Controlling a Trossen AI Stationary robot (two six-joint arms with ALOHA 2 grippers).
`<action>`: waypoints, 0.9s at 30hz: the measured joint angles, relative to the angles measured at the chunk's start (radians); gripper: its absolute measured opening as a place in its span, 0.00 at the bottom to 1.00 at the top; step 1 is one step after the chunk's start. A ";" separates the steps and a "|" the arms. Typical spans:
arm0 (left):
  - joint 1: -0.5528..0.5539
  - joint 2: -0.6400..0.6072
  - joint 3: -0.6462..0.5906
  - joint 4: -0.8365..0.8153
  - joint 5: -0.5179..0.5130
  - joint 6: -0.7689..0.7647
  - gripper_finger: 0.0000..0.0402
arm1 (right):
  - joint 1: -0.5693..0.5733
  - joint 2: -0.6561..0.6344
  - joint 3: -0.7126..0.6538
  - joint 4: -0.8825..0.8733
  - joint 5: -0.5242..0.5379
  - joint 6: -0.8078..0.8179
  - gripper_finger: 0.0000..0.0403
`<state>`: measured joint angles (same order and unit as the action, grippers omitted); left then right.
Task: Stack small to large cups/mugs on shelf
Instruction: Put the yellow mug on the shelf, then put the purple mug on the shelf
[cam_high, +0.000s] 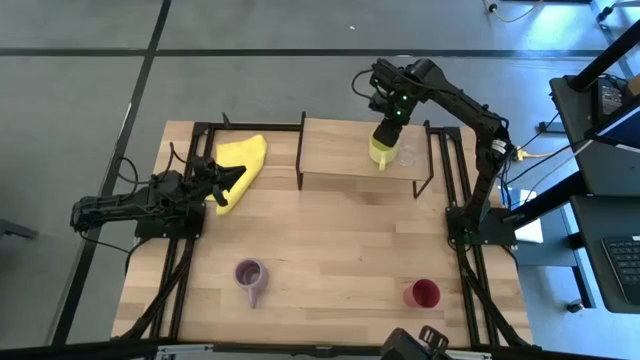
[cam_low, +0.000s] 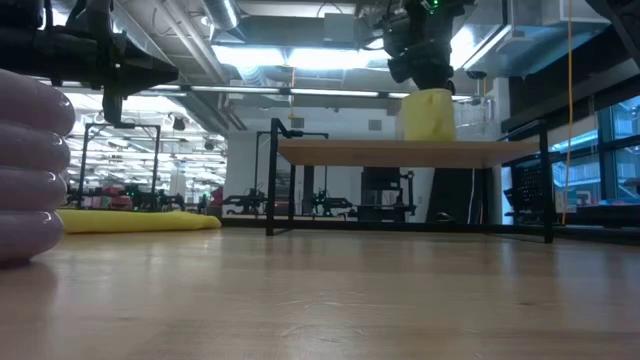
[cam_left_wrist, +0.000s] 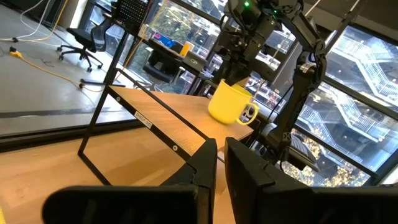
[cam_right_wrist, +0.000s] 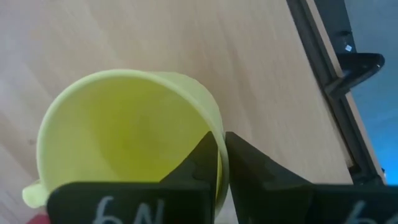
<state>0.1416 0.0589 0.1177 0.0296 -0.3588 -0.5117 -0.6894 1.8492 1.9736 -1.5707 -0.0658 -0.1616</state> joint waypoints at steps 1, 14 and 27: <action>0.000 0.000 0.000 0.000 0.000 0.000 0.07 | 0.000 0.000 0.000 0.000 0.002 0.001 0.08; 0.000 0.000 0.000 0.000 0.000 0.000 0.07 | 0.001 0.000 0.000 0.000 0.002 0.004 0.09; 0.000 0.000 0.000 -0.001 0.001 0.000 0.07 | 0.001 -0.001 0.000 0.000 0.002 0.007 0.32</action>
<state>0.1417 0.0589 0.1177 0.0289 -0.3580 -0.5117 -0.6888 1.8481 1.9736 -1.5711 -0.0641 -0.1548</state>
